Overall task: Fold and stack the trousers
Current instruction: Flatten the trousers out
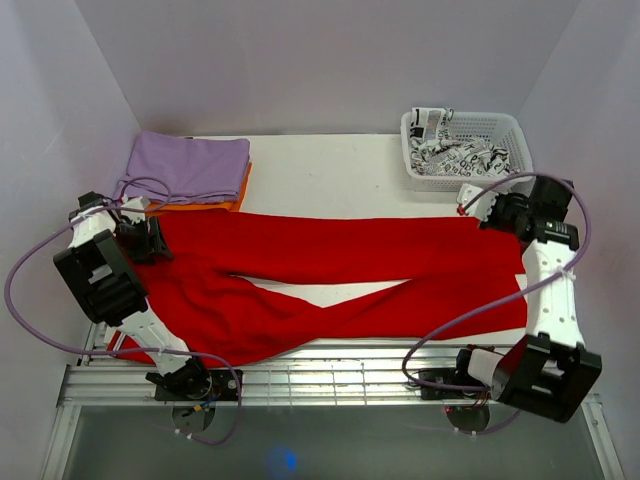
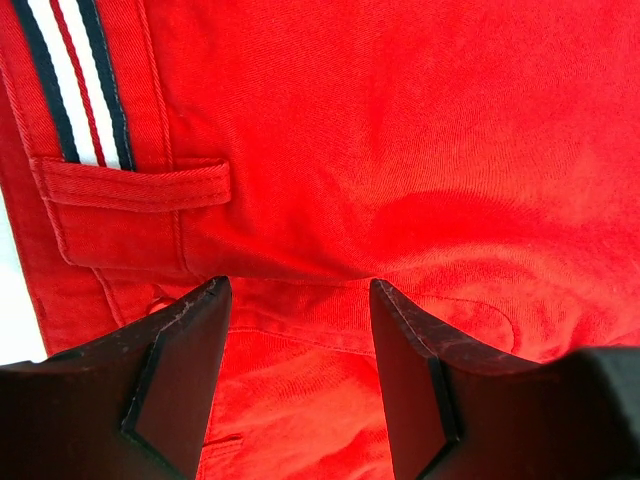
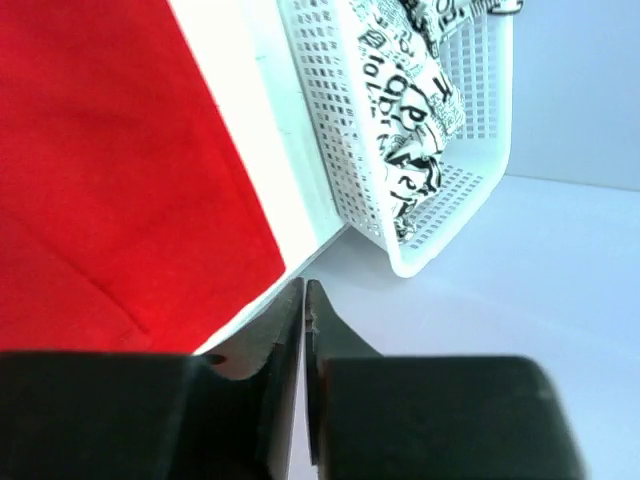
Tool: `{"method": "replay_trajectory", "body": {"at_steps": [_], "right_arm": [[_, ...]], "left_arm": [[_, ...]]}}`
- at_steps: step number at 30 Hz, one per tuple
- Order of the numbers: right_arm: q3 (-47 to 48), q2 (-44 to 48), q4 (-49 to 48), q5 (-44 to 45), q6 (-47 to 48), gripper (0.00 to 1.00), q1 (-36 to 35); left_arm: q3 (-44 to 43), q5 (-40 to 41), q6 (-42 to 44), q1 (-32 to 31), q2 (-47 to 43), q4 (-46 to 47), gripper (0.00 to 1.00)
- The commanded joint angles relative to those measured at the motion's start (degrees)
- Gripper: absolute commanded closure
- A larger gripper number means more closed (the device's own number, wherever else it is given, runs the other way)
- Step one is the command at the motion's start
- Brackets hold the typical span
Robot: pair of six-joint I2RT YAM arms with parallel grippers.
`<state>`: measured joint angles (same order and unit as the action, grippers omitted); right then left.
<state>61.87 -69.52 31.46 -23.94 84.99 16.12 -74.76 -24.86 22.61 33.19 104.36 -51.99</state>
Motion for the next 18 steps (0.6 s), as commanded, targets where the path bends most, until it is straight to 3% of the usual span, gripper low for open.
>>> {"method": "replay_trajectory", "body": {"at_steps": [1, 2, 5, 6, 8, 11, 15, 18], "right_arm": [[-7.6, 5.4, 3.9, -2.1, 5.3, 0.87, 0.3], [-9.0, 5.7, 5.4, -0.6, 6.4, 0.79, 0.3], [-9.7, 1.9, 14.6, 2.8, 8.7, 0.33, 0.4], [-8.8, -1.8, 19.2, 2.8, 7.8, 0.03, 0.3], [-4.7, -5.4, 24.2, -1.3, 5.0, 0.09, 0.2], [-2.3, -8.8, 27.0, -9.1, 1.6, 0.09, -2.6], [-6.7, -7.3, 19.2, -8.7, -0.7, 0.00, -13.1], [-9.6, -8.4, 13.0, -5.9, -0.2, 0.12, -21.1]], "left_arm": [[-1.4, -0.9, 0.1, 0.0, -0.7, 0.6, 0.32], [-1.1, -1.0, -0.1, 0.0, -0.8, 0.7, 0.32], [-0.6, -2.0, 0.1, 0.0, -1.1, 0.6, 0.32], [0.0, -2.1, 0.2, 0.0, -1.1, 0.7, 0.31], [0.8, -2.5, 0.4, 0.0, -1.3, 0.8, 0.31], [2.1, -2.7, 0.3, 0.0, -1.2, 1.4, 0.31], [2.0, -3.1, 0.2, 0.0, -0.4, 1.3, 0.31], [1.5, -2.9, 0.2, 0.0, 0.1, 1.2, 0.31]]}}
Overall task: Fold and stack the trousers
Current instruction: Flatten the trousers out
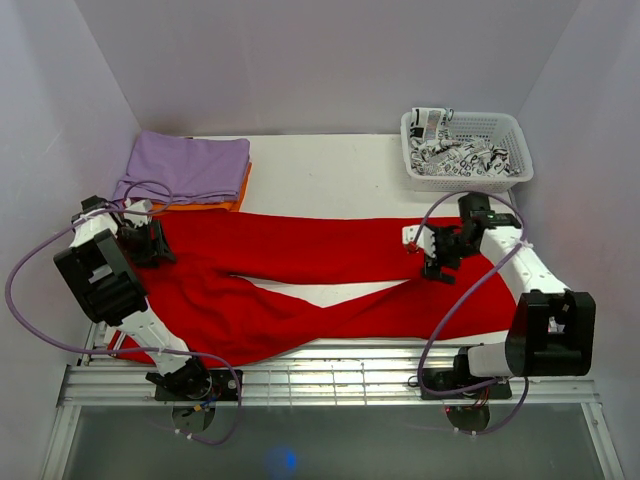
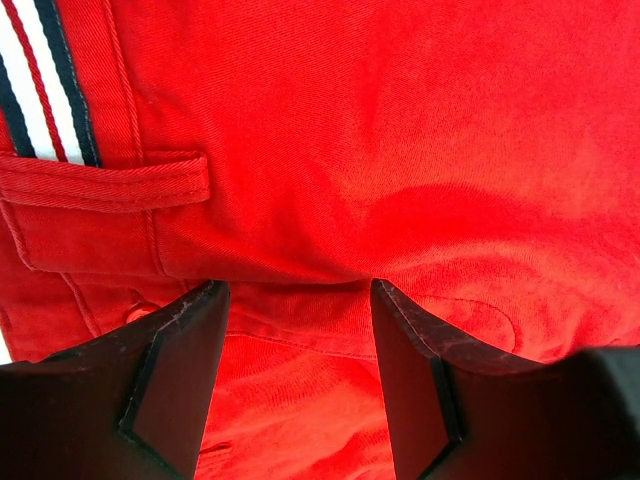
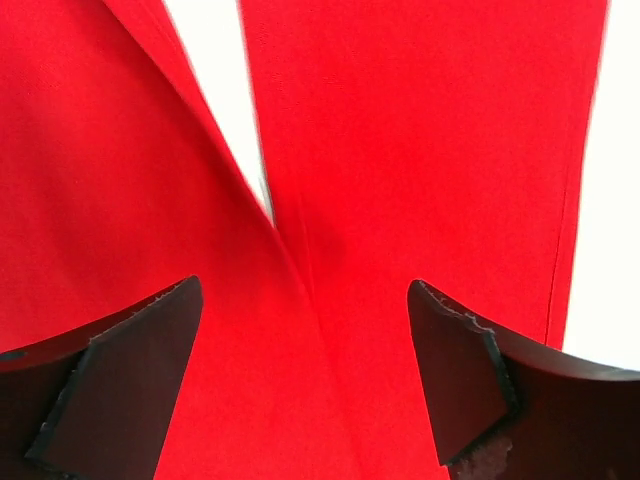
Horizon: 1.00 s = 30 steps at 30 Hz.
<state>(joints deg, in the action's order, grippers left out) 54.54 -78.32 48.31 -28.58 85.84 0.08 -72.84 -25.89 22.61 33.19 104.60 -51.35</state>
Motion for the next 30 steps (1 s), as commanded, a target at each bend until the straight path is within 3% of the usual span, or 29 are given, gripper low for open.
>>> {"method": "replay_trajectory", "body": {"at_steps": [1, 5, 11, 14, 20, 30], "right_arm": [[-2.2, -0.6, -4.8, -0.7, -1.2, 0.14, -6.5], [2.3, -7.0, -1.9, -1.7, -2.2, 0.19, -12.5], [4.6, -11.9, -2.0, -0.2, -1.8, 0.20, -18.1], [3.6, -14.3, -2.1, 2.5, 0.5, 0.29, -19.2], [-4.5, -9.7, -2.3, 7.0, 4.9, 0.50, -18.7], [-6.0, -6.4, -1.9, 7.3, 4.2, 0.64, -18.1]], "left_arm": [[-0.5, -1.8, 0.2, 0.0, 0.1, 0.6, 0.31], [-0.2, -1.6, 0.4, 0.0, 0.4, 0.6, 0.31], [0.3, -1.1, 0.4, 0.0, 0.6, 1.1, 0.31], [0.9, -0.2, 0.3, 0.1, 1.0, 1.5, 0.31], [0.7, 1.7, 0.4, 0.2, 2.4, 2.3, 0.31], [2.1, 3.9, -0.2, 0.7, 3.7, 4.3, 0.33]]}}
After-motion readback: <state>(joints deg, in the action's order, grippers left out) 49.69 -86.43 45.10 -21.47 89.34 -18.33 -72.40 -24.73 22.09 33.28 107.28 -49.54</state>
